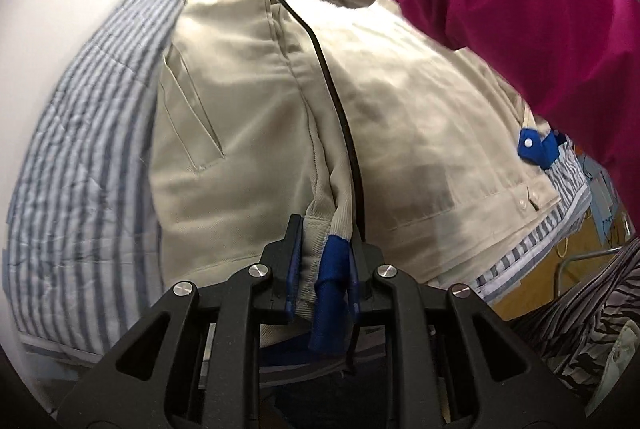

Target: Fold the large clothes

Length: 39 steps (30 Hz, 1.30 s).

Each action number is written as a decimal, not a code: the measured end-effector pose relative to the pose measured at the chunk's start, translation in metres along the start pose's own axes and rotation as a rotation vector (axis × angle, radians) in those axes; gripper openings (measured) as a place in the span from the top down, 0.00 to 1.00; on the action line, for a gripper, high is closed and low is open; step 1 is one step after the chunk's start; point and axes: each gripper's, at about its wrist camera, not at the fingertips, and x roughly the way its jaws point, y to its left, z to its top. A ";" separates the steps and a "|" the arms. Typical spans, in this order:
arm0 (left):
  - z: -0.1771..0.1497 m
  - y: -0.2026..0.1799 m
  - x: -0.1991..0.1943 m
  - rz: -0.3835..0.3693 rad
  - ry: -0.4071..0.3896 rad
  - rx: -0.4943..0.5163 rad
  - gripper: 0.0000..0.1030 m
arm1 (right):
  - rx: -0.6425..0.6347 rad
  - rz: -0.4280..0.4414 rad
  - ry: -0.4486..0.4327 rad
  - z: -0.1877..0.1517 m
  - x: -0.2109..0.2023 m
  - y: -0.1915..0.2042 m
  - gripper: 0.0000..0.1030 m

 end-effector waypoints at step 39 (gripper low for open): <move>-0.020 0.054 -0.012 -0.209 0.007 -0.095 0.75 | -0.233 0.104 0.033 -0.046 -0.006 0.011 0.67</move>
